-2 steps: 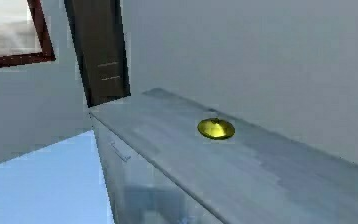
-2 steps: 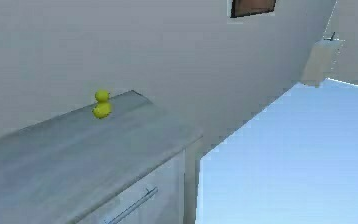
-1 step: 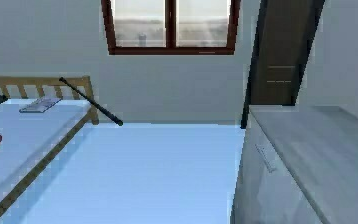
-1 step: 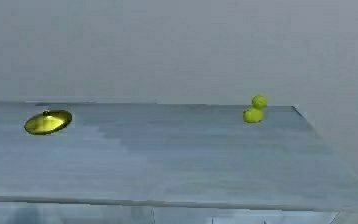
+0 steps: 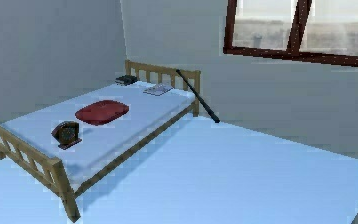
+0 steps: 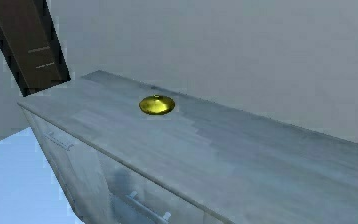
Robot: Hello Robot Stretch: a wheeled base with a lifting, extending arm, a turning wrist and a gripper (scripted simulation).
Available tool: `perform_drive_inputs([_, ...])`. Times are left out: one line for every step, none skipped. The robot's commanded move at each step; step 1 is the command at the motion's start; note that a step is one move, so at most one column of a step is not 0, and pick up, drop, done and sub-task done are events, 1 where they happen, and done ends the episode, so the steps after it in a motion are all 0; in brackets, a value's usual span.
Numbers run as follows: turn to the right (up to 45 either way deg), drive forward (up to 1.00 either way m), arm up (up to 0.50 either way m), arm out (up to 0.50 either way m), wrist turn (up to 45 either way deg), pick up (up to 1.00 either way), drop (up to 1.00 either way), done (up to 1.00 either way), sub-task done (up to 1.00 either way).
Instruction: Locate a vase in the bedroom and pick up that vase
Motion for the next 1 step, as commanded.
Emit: perform_drive_inputs([0.0, 0.00, 0.50, 0.00, 0.0, 0.00, 0.00, 0.00, 0.00])
